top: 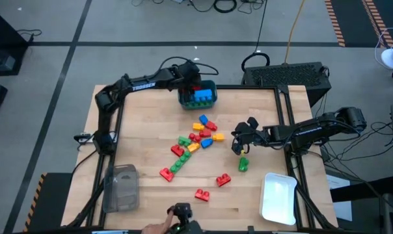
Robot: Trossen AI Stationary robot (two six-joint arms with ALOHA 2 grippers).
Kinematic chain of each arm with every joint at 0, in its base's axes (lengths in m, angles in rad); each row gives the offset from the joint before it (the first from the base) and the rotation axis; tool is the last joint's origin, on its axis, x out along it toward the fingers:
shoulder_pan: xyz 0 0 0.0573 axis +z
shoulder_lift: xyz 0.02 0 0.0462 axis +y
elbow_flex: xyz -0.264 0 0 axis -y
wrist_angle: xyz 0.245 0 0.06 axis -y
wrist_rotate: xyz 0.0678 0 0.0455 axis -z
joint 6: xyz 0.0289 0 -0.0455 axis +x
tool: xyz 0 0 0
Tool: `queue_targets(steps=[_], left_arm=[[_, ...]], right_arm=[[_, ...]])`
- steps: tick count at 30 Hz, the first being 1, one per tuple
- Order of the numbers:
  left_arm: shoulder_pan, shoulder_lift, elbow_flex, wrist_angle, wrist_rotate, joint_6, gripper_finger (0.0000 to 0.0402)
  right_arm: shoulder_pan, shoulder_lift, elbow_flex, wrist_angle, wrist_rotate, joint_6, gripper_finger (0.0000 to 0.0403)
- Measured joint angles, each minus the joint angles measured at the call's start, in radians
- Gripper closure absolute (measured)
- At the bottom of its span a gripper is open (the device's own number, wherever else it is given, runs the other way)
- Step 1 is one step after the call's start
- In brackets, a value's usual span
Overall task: Sort blocks by size
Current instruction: Put the green game piece into the gray container
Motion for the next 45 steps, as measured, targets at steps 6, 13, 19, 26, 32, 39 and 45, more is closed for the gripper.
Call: queue_targets(steps=[6,13,19,26,32,39,45], left_arm=[[-0.034,-0.105,0.000,-0.064,0.168,-0.124,0.0149],[-0.111,-0.224,-0.067,-0.077,0.262,-0.239,0.0149],[-0.242,-0.304,-0.163,-0.071,0.252,-0.297,0.0149],[-0.414,-0.351,-0.310,0.063,0.204,-0.394,0.0149],[-0.556,-0.338,-0.368,0.201,0.122,-0.465,0.0149],[-0.650,-0.337,-0.390,0.254,0.039,-0.512,0.0149],[-0.686,-0.337,-0.391,0.254,0.018,-0.527,0.0148]], right_arm=[[0.005,-0.001,0.000,-0.031,-0.067,-0.059,0.0376],[0.049,-0.048,0.103,-0.276,-0.093,-0.011,0.0315],[0.130,-0.061,0.211,-0.489,-0.112,-0.006,0.0271],[0.217,-0.060,0.220,-0.615,-0.252,-0.116,0.0225],[0.274,-0.060,0.220,-0.614,-0.299,-0.373,0.0216],[0.295,-0.023,0.236,-0.622,-0.299,-0.664,0.0215],[0.295,0.067,0.236,-0.618,-0.299,-0.813,0.0215]])
